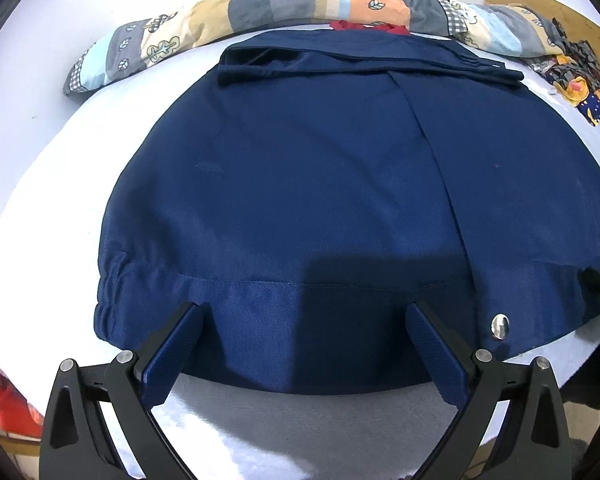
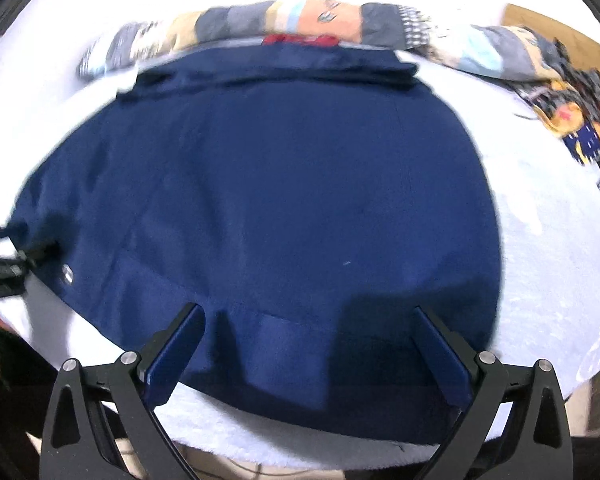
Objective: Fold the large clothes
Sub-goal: 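Position both grippers at the shirt hem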
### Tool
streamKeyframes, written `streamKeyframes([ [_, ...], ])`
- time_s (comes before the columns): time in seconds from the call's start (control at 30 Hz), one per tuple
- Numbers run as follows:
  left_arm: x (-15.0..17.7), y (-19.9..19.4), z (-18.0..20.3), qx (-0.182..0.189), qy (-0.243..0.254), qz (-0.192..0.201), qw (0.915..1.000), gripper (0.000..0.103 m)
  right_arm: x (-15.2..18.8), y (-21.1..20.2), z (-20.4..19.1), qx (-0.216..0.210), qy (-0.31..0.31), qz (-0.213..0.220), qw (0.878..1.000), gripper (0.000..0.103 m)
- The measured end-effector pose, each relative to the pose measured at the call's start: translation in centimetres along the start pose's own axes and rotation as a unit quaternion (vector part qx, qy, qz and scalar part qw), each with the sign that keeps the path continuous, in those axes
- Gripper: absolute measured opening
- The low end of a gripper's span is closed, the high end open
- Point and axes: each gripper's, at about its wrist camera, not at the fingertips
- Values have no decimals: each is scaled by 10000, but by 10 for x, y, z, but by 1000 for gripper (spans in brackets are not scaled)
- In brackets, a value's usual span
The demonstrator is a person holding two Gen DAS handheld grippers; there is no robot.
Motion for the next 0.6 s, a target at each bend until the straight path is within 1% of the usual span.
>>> streamKeyframes([
  [0.07, 0, -3, -3, 68, -43, 38, 10000, 101, -2, -15, 13, -27, 261, 225, 9994, 103],
  [0.17, -1, -6, -9, 162, -167, 69, 9997, 101, -5, -34, 44, 168, 817, 488, 9953, 103],
  [0.23, 0, -8, -13, 203, -271, 85, 9994, 101, -1, -37, 70, 341, 1344, 476, 9892, 103],
  [0.27, 0, -8, -16, 214, -306, 88, 9993, 101, 1, -34, 81, 374, 1591, 399, 9858, 103],
  [0.33, 1, -9, -19, 218, -347, 92, 9991, 101, 9, -23, 102, 221, 2130, 148, 9767, 102],
  [0.4, 3, -10, -20, 199, -346, 103, 9992, 101, 17, -13, 112, -113, 2507, -30, 9680, 100],
  [0.47, 4, -11, -19, 160, -290, 123, 9994, 101, 21, -5, 113, -375, 2647, -182, 9634, 95],
  [0.5, 5, -11, -18, 140, -247, 132, 9995, 101, 21, -3, 110, -383, 2587, -198, 9650, 92],
  [0.53, 6, -11, -18, 123, -216, 137, 9996, 101, 20, -5, 105, -362, 2467, -136, 9683, 86],
  [0.57, 6, -12, -17, 108, -192, 143, 9997, 101, 18, -7, 100, -445, 2366, -86, 9706, 62],
  [0.6, 6, -12, -16, 103, -181, 144, 9997, 101, 15, -8, 94, -617, 2242, -57, 9726, 35],
])
Point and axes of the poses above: each gripper's, at about its wrist camera, not at the fingertips, and y roughly the way its jaws point, z to its right, x to its underside, and after that the axes turned 7 degrees about -x, right-handed
